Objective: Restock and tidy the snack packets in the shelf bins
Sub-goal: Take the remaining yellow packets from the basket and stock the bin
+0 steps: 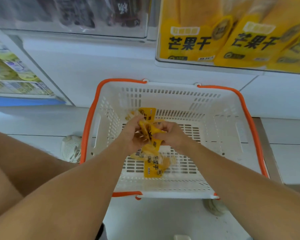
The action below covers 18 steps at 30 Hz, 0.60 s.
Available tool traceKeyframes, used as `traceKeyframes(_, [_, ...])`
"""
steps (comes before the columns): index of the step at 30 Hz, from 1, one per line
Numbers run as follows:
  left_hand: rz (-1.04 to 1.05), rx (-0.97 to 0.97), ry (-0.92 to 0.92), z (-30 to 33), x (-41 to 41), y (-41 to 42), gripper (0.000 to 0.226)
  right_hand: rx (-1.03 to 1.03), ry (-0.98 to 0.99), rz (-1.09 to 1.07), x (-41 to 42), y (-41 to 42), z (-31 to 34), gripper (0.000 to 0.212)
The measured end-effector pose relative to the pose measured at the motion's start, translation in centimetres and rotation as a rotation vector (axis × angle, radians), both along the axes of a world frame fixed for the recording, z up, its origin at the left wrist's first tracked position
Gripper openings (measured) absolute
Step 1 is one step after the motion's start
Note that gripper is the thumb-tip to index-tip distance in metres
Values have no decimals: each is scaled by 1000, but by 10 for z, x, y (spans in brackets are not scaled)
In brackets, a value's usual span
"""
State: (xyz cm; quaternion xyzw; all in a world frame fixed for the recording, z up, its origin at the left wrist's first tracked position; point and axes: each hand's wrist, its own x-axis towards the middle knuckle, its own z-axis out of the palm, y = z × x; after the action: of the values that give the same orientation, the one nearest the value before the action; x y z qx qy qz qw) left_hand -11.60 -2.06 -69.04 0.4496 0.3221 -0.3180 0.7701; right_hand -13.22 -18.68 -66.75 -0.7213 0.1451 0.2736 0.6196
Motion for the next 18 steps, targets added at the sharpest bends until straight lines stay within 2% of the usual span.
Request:
traceKeyframes(3, [-61, 115, 13, 1, 2, 0, 47, 95, 80, 140, 0, 8, -7, 16])
traceKeyframes(4, [-60, 207, 48, 0, 3, 2, 51, 117, 137, 207, 1, 8, -7, 16])
traceKeyframes(6, [-59, 446, 85, 0, 1, 2, 56, 50, 228, 338, 7, 4, -12, 33])
traceKeyframes(7, [-63, 551, 87, -2, 0, 2, 62, -79, 234, 419, 9, 1, -16, 43])
traceKeyframes(9, [-150, 728, 40, -4, -5, 1, 85, -517, 177, 642, 7, -8, -30, 68])
traceKeyframes(11, [-443, 953, -88, -7, -12, 3, 114, -848, 179, 822, -3, -17, -45, 97])
traceKeyframes(13, [-788, 1123, -134, -13, -16, 7, 126, -951, 163, 867, -15, -23, -59, 113])
traceKeyframes(14, [-953, 1181, -124, -15, -19, 9, 120, -959, 157, 854, -20, -24, -63, 113])
traceKeyframes(16, [-1196, 1212, -87, -13, -26, 12, 93, -982, 159, 841, -25, -25, -66, 103])
traceKeyframes(18, [-1254, 1131, -55, -12, -31, 14, 76, -988, 155, 789, -26, -27, -64, 86])
